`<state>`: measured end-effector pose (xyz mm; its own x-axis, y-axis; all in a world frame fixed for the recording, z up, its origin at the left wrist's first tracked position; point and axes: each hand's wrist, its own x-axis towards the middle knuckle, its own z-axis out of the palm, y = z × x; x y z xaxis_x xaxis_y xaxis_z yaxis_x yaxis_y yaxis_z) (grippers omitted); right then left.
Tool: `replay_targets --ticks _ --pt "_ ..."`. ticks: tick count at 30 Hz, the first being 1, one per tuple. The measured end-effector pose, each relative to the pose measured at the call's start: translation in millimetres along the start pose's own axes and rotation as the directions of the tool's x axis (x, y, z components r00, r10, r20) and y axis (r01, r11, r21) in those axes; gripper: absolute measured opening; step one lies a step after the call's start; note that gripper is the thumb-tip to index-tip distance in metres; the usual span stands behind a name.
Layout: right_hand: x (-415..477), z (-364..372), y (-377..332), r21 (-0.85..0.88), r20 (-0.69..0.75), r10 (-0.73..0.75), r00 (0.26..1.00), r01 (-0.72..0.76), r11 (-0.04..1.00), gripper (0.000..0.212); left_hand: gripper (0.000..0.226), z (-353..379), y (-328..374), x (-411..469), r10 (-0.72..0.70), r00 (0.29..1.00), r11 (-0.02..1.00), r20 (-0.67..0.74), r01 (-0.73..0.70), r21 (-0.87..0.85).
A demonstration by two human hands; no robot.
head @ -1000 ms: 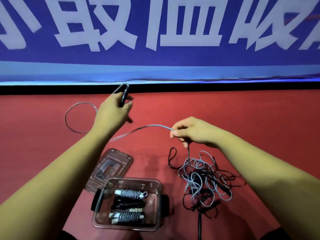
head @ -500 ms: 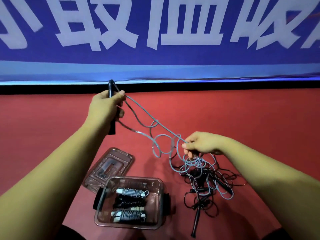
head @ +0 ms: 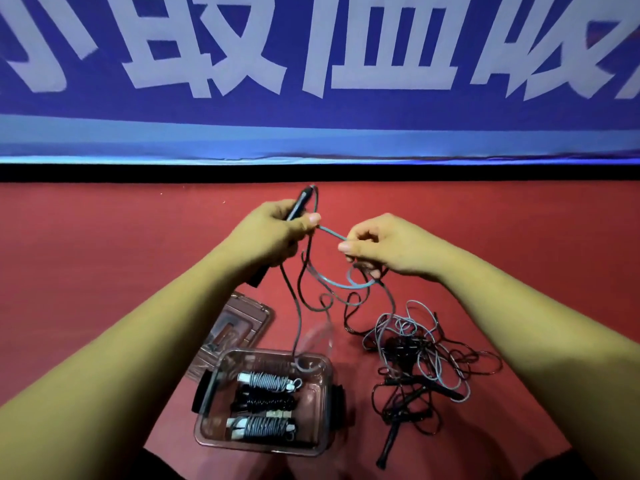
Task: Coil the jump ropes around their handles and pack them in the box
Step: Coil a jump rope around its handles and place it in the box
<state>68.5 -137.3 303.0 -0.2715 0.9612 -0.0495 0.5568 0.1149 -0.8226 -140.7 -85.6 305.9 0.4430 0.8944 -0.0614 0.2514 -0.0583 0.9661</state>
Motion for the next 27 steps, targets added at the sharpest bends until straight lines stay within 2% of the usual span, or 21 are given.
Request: replay_targets --ticks 4,5,7,8,9,10,12,14,16,18,20,23,27 --pt "-7.7 -7.3 40.8 -0.137 0.095 0.212 0.973 -0.198 0.971 0.026 0.026 -20.9 1.6 9.2 -0.035 0.936 0.975 -0.351 -0.045 -0.217" --pt "-10.7 -8.5 49.0 -0.145 0.101 0.244 0.964 -0.229 0.963 0.026 0.024 -28.4 0.0 10.6 -0.036 0.918 0.983 -0.395 -0.038 -0.178" --pt "-13.8 -10.7 54.4 -0.127 0.062 0.252 0.966 -0.243 0.962 0.025 0.015 -38.2 -10.0 12.0 0.036 0.899 0.99 -0.436 0.028 0.14" --pt "-13.4 -10.8 51.5 -0.143 0.026 0.229 0.973 -0.223 0.964 0.025 0.008 -38.0 -12.3 9.9 0.082 0.902 0.955 -0.425 0.05 0.291" --pt "-12.2 -10.4 44.7 -0.169 0.0 0.188 0.982 -0.185 0.968 0.024 0.007 -34.0 -11.9 7.7 0.116 0.912 0.928 -0.394 0.042 0.371" --pt "-10.6 -7.8 35.5 -0.181 0.0 0.138 0.99 -0.135 0.974 0.023 0.009 -26.3 -10.2 4.1 0.122 0.938 0.93 -0.324 0.006 0.369" --pt "-8.5 -0.1 16.6 -0.149 0.025 0.055 0.998 -0.051 0.988 0.022 0.015 -4.5 -4.8 -5.7 0.077 0.993 0.973 -0.093 -0.054 0.225" --pt "-7.3 5.9 4.3 -0.085 -0.018 -0.009 1.0 0.007 0.996 0.025 0.019 15.7 0.3 -14.7 0.043 0.99 0.986 0.133 -0.064 0.151" --pt "-6.7 4.2 -0.4 0.004 -0.09 -0.019 0.996 0.02 1.0 0.029 0.02 28.4 -1.3 -18.4 0.036 0.975 0.988 0.218 -0.068 0.138" --pt "-8.2 -0.6 0.5 0.096 -0.072 0.005 0.997 0.002 0.995 0.029 0.023 32.8 -4.3 -15.7 0.002 0.985 1.0 0.174 -0.004 0.015" --pt "-11.6 1.3 4.5 0.129 0.011 0.033 0.999 -0.034 0.991 0.026 0.023 35.1 -7.5 -13.3 -0.041 0.993 0.995 0.115 0.051 -0.084" --pt "-15.7 16.6 11.3 0.151 0.115 0.064 0.991 -0.081 0.985 0.024 0.005 47.0 -12.0 -12.8 -0.111 0.991 0.965 0.077 0.126 -0.231" --pt "-16.1 19.1 27.9 0.108 0.084 0.118 0.989 -0.127 0.986 0.021 0.019 25.7 -8.5 3.0 -0.173 0.969 0.919 -0.177 0.094 -0.382"
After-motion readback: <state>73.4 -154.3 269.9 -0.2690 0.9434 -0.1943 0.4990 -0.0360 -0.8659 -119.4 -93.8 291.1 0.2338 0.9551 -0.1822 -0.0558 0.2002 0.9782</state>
